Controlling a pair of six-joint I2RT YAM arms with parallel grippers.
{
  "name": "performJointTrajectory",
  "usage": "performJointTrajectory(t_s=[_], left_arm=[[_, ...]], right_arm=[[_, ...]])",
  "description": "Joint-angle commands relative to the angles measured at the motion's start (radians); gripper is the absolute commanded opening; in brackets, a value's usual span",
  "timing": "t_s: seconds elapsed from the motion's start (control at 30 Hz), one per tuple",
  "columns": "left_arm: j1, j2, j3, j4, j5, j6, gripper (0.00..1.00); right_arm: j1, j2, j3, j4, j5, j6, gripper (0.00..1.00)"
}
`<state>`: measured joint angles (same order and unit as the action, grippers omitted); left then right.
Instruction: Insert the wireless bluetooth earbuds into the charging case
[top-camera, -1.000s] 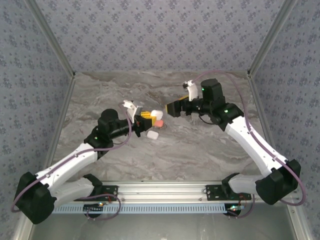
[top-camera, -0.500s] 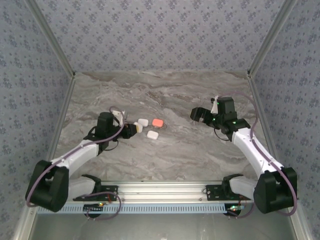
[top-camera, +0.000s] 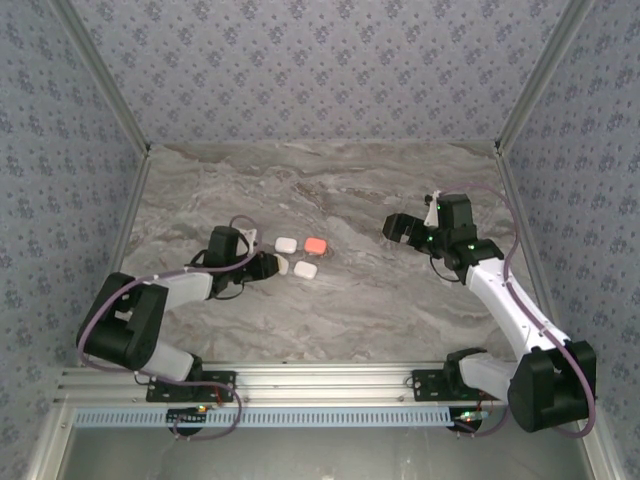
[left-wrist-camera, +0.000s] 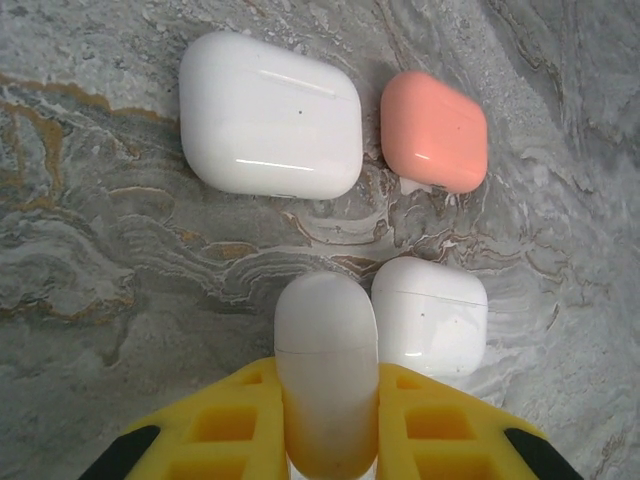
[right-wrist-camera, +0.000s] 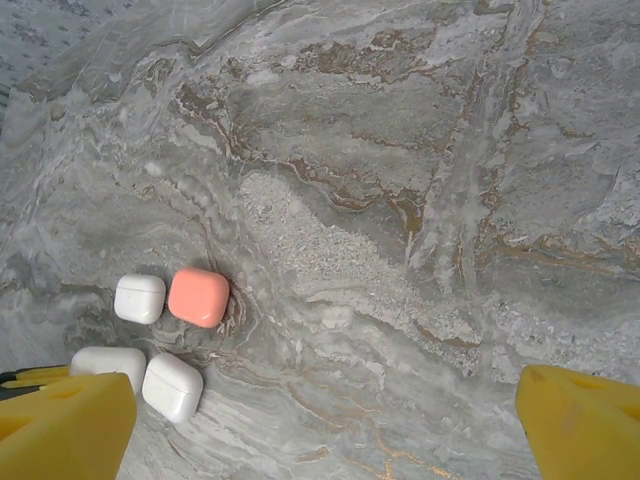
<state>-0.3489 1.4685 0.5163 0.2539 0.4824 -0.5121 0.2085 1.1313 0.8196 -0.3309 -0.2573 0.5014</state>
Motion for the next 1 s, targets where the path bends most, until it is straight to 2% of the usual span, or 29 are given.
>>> performJointTrajectory(t_s=[0.0, 0.07, 0.1, 0.4, 0.53, 0.67, 0.77, 0.83, 0.9, 0.97], left_arm=[[0.001, 0.007, 0.024, 0.033, 0.005, -0.012, 0.32], [0.002, -0.008, 0.025, 0.004, -0.024, -0.001, 0.45], [0.001, -0.016, 0.027, -0.012, -0.037, 0.008, 0.49], [0.023, -0.221, 0.045, -0.192, -0.222, 0.075, 0.68], [0.042, -0.395, 0.036, -0.268, -0.395, 0.096, 0.80], [0.062, -0.559, 0.021, -0.300, -0.578, 0.140, 0.92], [0.067, -0.633, 0.012, -0.301, -0.719, 0.203, 0.96], [0.068, -0.658, -0.001, -0.284, -0.800, 0.256, 0.97], [0.069, -0.676, -0.027, -0.251, -0.859, 0.309, 0.98], [0.079, -0.691, -0.062, -0.193, -0.907, 0.339, 0.98]], right_arm=[[-0.009, -0.022, -0.008, -0.029, 0.012, -0.009, 1.00], [-0.018, -0.026, 0.001, -0.040, 0.015, -0.022, 1.00], [-0.024, -0.030, 0.006, -0.046, 0.015, -0.029, 1.00], [-0.147, -0.079, 0.057, -0.094, 0.011, -0.123, 1.00], [-0.208, -0.134, 0.062, -0.091, 0.050, -0.205, 1.00], [-0.246, -0.221, 0.008, -0.008, 0.124, -0.266, 1.00], [-0.274, -0.281, -0.072, 0.079, 0.187, -0.291, 1.00], [-0.300, -0.312, -0.138, 0.148, 0.162, -0.354, 1.00], [-0.309, -0.330, -0.205, 0.196, 0.180, -0.410, 1.00], [-0.328, -0.330, -0.264, 0.225, 0.228, -0.395, 1.00]])
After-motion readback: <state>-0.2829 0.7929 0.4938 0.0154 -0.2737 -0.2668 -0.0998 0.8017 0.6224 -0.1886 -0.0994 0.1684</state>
